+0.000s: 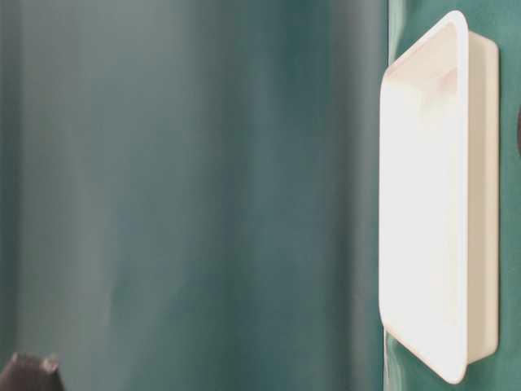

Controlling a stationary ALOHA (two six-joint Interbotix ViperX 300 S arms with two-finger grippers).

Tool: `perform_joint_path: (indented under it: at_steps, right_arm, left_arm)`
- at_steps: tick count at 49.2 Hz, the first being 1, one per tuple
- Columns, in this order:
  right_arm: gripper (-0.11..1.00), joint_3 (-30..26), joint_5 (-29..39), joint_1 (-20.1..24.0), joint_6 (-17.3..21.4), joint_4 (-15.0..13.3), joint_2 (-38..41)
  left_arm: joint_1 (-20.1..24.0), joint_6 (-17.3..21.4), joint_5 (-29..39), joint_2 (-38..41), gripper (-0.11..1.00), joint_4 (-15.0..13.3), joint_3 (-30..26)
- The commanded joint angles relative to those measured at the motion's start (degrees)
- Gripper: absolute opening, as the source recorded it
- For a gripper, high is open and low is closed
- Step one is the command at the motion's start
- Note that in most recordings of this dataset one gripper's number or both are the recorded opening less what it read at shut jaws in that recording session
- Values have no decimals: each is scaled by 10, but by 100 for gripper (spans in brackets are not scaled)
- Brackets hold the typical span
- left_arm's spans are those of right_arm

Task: Pick up the tape from a random location and place it into the white case.
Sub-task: 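Lower the open left gripper over the yellow tape roll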

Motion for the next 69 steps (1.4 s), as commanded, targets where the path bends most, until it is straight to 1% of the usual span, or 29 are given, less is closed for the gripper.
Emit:
perform_joint_path:
  at_steps: [1, 13, 18, 27, 36, 43, 48, 57, 61, 69]
  right_arm:
    - [92, -13, -3, -1, 1, 2, 4]
    - [92, -13, -3, -1, 1, 1, 4]
    - [92, -13, -3, -1, 1, 1, 4]
    - [92, -13, 6, -1, 1, 2, 4]
    - [92, -13, 12, -1, 1, 2, 4]
    - [92, -13, 15, -1, 1, 1, 4]
    - [92, -12, 15, -1, 1, 1, 5]
    - [92, -11, 18, -1, 1, 1, 10]
    - [92, -11, 18, -1, 1, 1, 12]
    - [92, -11, 18, -1, 1, 2, 17]
  left_arm:
    - [-2, 1, 3, 1, 98, -1, -20]
    - [-2, -4, 18, -4, 98, -1, -24]
    - [-2, -5, 53, -1, 98, -1, -35]
    - [-2, -15, 161, 21, 98, -1, -82]
    - [-4, -16, 267, 62, 98, -1, -154]
    - [-5, -17, 379, 102, 98, -1, -221]
    - [-7, -29, 468, 133, 98, -1, -270]
    - [-7, -41, 599, 168, 98, 0, -331]
    - [-8, -49, 636, 176, 98, 1, -346]
    - [-11, -62, 673, 178, 98, 3, -357]
